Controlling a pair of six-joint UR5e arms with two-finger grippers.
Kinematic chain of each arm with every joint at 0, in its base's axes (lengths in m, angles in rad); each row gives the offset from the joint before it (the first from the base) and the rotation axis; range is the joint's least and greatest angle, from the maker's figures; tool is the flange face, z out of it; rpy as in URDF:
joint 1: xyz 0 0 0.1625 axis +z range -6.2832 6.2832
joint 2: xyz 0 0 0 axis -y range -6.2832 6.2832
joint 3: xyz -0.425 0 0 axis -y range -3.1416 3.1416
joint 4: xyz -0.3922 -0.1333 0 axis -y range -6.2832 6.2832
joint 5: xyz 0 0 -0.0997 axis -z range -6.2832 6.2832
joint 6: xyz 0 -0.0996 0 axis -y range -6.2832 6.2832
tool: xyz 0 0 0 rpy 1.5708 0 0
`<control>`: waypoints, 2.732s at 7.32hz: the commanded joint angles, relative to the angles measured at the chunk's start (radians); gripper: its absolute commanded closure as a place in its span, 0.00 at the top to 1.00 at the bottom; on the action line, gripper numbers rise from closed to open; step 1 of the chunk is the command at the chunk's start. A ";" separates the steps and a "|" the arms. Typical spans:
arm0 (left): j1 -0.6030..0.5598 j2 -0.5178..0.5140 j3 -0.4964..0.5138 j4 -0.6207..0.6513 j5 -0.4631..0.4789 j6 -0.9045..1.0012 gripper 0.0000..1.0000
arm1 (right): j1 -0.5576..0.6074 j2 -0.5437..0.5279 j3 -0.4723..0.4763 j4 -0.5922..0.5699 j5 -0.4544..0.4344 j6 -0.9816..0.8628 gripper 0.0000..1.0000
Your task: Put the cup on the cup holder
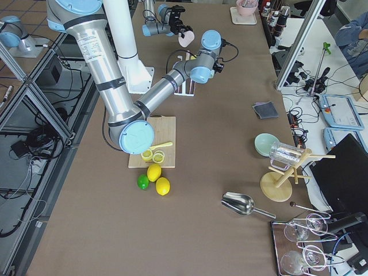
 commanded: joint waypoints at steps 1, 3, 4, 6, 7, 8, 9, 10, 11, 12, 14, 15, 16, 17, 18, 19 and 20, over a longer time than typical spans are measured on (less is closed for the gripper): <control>0.064 -0.006 0.014 -0.048 0.098 0.110 0.00 | -0.037 0.000 -0.086 0.325 -0.077 0.284 0.00; 0.065 -0.056 0.084 -0.049 0.100 0.116 0.00 | -0.134 0.002 -0.191 0.672 -0.258 0.535 0.00; 0.067 -0.079 0.116 -0.048 0.100 0.116 0.00 | -0.178 0.012 -0.188 0.716 -0.356 0.574 0.00; 0.073 -0.104 0.159 -0.049 0.100 0.115 0.00 | -0.234 0.038 -0.182 0.734 -0.455 0.638 0.00; 0.090 -0.100 0.156 -0.062 0.101 0.116 0.00 | -0.267 0.040 -0.185 0.735 -0.504 0.632 0.00; 0.097 -0.090 0.158 -0.088 0.101 0.116 0.00 | -0.323 0.039 -0.186 0.734 -0.582 0.624 0.00; 0.101 -0.089 0.158 -0.089 0.101 0.116 0.00 | -0.363 0.037 -0.186 0.732 -0.634 0.574 0.00; 0.102 -0.087 0.161 -0.089 0.101 0.116 0.00 | -0.367 0.026 -0.186 0.734 -0.638 0.516 0.00; 0.110 -0.080 0.164 -0.089 0.103 0.116 0.00 | -0.368 0.019 -0.189 0.734 -0.638 0.497 0.00; 0.111 -0.080 0.164 -0.089 0.107 0.116 0.00 | -0.373 0.019 -0.206 0.734 -0.638 0.489 0.00; 0.111 -0.081 0.169 -0.089 0.109 0.118 0.00 | -0.396 0.003 -0.216 0.735 -0.642 0.486 0.00; 0.111 -0.086 0.170 -0.088 0.109 0.118 0.00 | -0.411 -0.012 -0.219 0.735 -0.650 0.475 0.00; 0.111 -0.087 0.170 -0.088 0.109 0.119 0.00 | -0.414 -0.017 -0.223 0.737 -0.652 0.472 0.00; 0.111 -0.087 0.172 -0.086 0.109 0.119 0.00 | -0.417 -0.017 -0.223 0.737 -0.652 0.472 0.00; 0.111 -0.087 0.169 -0.088 0.109 0.121 0.00 | -0.419 -0.015 -0.225 0.737 -0.655 0.472 0.00; 0.110 -0.087 0.169 -0.088 0.109 0.121 0.00 | -0.420 -0.014 -0.225 0.737 -0.655 0.474 0.00; 0.108 -0.087 0.169 -0.088 0.109 0.121 0.00 | -0.422 -0.012 -0.225 0.737 -0.655 0.474 0.00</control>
